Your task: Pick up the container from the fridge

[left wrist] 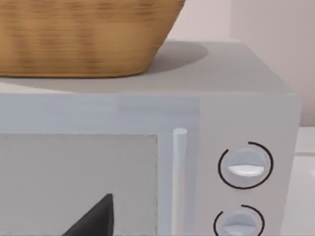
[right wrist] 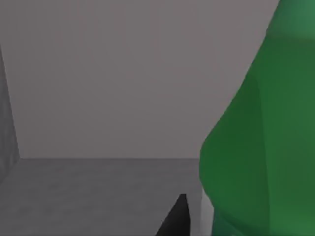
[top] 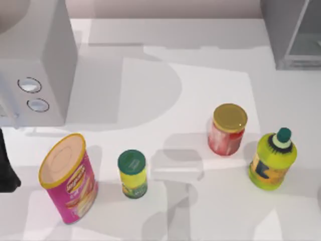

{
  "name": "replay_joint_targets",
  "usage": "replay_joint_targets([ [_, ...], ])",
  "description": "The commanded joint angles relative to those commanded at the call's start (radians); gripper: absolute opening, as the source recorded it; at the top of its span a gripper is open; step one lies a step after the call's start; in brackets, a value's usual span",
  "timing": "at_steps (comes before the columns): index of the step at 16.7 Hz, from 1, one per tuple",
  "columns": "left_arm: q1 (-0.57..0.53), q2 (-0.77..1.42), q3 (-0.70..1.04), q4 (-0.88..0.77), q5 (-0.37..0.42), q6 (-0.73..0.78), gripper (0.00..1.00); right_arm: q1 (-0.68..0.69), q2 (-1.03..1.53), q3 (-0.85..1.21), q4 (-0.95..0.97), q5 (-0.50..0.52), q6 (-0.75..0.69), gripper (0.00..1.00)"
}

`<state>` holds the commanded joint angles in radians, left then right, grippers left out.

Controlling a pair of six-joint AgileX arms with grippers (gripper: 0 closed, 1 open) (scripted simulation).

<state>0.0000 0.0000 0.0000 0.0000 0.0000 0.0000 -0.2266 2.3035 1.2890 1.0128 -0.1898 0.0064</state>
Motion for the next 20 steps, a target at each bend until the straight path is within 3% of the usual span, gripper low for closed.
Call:
replay_joint_targets([
  [2,0.000,0.000,0.000,0.000,0.000,0.000,1.00,0.000,0.000,0.000,0.000,0.000,0.000,0.02],
  [3,0.000,0.000,0.000,0.000,0.000,0.000,1.00,0.000,0.000,0.000,0.000,0.000,0.000,0.00],
  [12,0.000,0.000,0.000,0.000,0.000,0.000,1.00,-0.003,-0.005,0.001,-0.004,-0.001,0.003,0.00],
  [20,0.000,0.000,0.000,0.000,0.000,0.000,1.00,-0.003,-0.123,0.032,-0.155,-0.002,0.003,0.00],
])
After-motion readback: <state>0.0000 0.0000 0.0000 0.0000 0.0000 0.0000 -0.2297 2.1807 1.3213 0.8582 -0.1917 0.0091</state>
